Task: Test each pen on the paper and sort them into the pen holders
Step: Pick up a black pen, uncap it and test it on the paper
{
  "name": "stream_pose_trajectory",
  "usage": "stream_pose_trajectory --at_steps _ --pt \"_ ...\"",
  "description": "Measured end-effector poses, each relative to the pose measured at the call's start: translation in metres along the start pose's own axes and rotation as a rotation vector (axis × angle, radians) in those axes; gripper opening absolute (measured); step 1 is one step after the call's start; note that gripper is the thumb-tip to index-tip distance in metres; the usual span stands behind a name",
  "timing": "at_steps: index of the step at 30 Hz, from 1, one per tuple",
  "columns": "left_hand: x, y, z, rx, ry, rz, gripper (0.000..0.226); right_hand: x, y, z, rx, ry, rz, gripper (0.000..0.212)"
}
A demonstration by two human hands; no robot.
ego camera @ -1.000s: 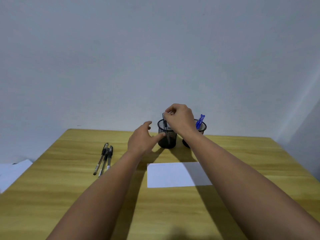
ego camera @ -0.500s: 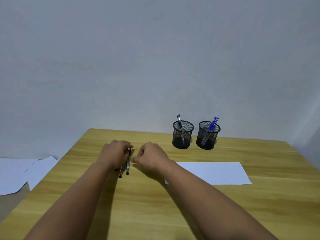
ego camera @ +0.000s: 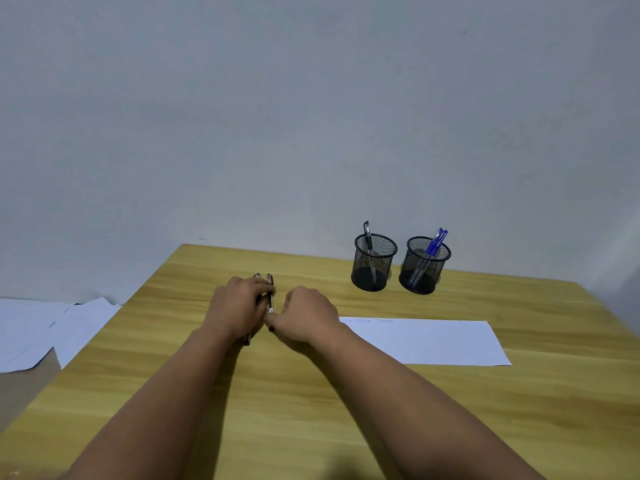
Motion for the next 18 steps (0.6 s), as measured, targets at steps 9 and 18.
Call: stream_pose_trajectory --at_steps 9,18 --pt "-0.003 -0.001 -0.003 -0.014 0.013 0.017 0.038 -0.018 -0.005 -0.006 0.021 -0.089 -0.003 0.029" --pt "-0.035 -0.046 -0.002 0.096 -0.122 -0.057 0.017 -0.097 -0.059 -0.029 0.134 -0.151 0.937 0.01"
Point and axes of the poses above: each hand's wrist, its own z-axis towards the middle knuckle, its own x-axis out of the palm, y = z × x, the point moved 4 cm from there along z, towards the middle knuckle, and after that the axes turned 3 degrees about z, right-handed, at the moved point
